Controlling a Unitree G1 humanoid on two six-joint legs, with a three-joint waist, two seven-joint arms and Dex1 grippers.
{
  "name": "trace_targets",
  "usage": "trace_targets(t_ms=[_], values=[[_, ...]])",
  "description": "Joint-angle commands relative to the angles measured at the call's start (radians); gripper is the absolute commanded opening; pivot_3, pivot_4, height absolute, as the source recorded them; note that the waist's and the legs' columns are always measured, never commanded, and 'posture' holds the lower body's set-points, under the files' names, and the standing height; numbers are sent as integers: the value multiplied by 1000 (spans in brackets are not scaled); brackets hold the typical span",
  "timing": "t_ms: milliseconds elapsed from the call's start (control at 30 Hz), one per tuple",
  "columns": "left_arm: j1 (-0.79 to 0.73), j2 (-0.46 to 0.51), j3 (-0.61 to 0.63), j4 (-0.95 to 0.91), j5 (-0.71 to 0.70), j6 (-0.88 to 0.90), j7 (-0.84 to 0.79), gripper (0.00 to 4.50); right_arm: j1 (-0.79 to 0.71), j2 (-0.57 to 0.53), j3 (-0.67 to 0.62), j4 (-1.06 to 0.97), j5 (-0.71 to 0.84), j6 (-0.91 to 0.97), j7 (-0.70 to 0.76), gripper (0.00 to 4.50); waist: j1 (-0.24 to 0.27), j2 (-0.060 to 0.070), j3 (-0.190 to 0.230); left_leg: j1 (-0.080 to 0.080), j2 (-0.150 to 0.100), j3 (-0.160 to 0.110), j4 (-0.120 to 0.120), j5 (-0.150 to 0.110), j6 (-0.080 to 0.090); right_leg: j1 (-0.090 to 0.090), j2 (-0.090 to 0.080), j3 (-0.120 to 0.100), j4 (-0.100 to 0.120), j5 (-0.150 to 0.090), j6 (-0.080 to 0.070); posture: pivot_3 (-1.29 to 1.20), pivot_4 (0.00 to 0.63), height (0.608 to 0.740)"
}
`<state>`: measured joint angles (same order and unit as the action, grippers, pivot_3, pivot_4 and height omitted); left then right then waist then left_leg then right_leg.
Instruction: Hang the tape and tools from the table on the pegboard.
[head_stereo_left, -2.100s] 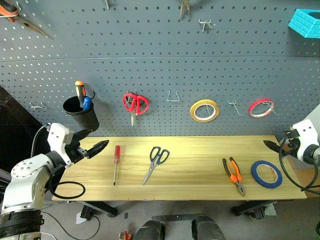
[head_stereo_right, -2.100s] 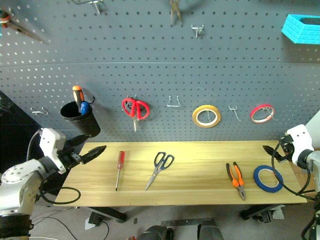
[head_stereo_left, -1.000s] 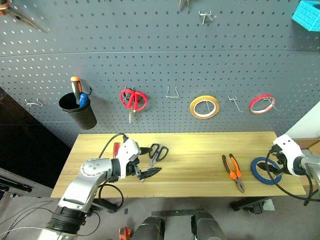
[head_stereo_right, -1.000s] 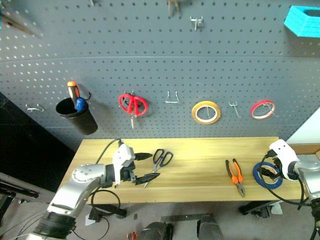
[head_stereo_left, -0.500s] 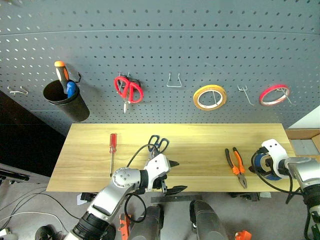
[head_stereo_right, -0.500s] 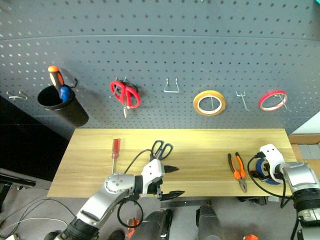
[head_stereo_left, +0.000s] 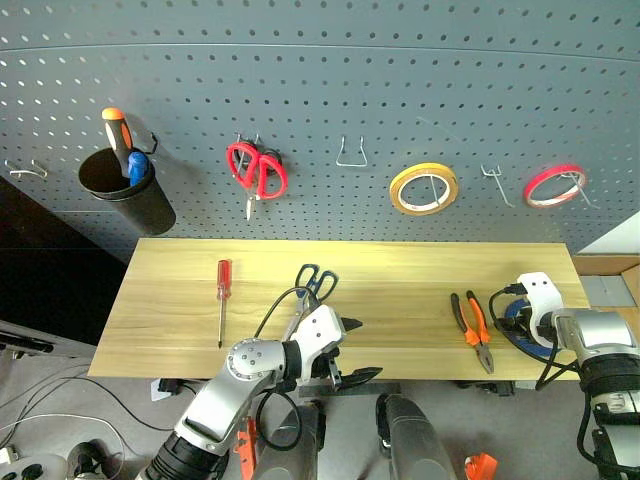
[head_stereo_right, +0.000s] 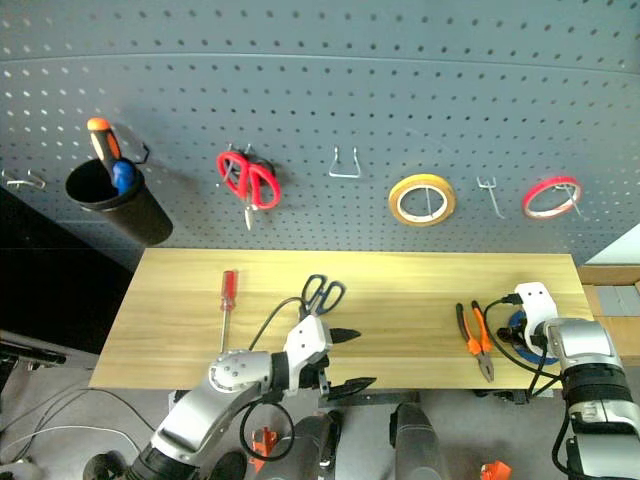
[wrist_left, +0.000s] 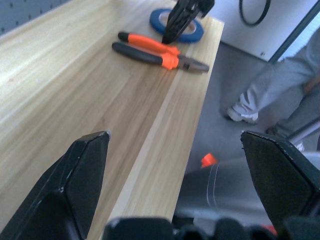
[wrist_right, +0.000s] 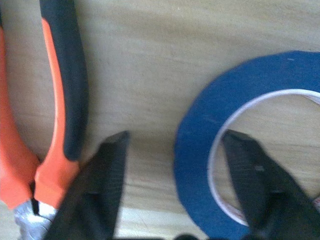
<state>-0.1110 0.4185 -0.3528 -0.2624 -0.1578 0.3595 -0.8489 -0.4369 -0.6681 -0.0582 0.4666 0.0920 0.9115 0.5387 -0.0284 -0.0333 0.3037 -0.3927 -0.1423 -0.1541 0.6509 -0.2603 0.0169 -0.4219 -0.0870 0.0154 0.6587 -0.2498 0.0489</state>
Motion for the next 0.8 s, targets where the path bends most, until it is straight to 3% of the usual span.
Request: trace_targets(t_ms=[33,133,300,400,500,633,800], values=[[-29,-5,23,-26,-47,-13,-25,4500,30,-22,-38,-11,-12,16,-50,1254,0,0,0,0,0,0,0,1,-1,0,0,0,0,0,0,-56,357,740],[-80,-40,42,14,-88,-23,-41,4500,66,-39,-58,-95,-6,47,-65,365,4,1,0,-1,0,-1,0,1,-2,0,0,-1,0,0,0,-89,342,740],[-195,-142,93,117,-148,-85,-44,4500,336,-90,-264,-637,130,96,39,356,0,10,1,-8,-1,-2,7,1,-3,-4,0,-2,0,1,1,-187,322,740],[-229,-191,111,170,-164,-139,-47,4500,512,-27,-480,-968,293,37,139,355,-11,11,1,-9,-1,-1,10,0,-2,-2,0,-2,-2,0,4,-258,325,740],[-244,-221,137,221,-168,-210,-45,4500,568,71,-608,-1186,436,-35,153,355,-38,9,2,-7,0,1,11,-1,-1,0,1,-1,-3,2,7,-300,328,740],[-263,-242,174,281,-165,-290,-30,4500,527,123,-508,-1319,428,-67,39,355,-73,9,2,-6,0,3,11,-3,3,0,1,1,-3,4,10,-333,316,740],[-286,-248,210,318,-151,-334,4,4500,323,170,-320,-1214,317,-157,-122,355,-88,9,1,-5,0,8,13,-1,5,-1,1,1,-2,7,11,-315,295,740]])
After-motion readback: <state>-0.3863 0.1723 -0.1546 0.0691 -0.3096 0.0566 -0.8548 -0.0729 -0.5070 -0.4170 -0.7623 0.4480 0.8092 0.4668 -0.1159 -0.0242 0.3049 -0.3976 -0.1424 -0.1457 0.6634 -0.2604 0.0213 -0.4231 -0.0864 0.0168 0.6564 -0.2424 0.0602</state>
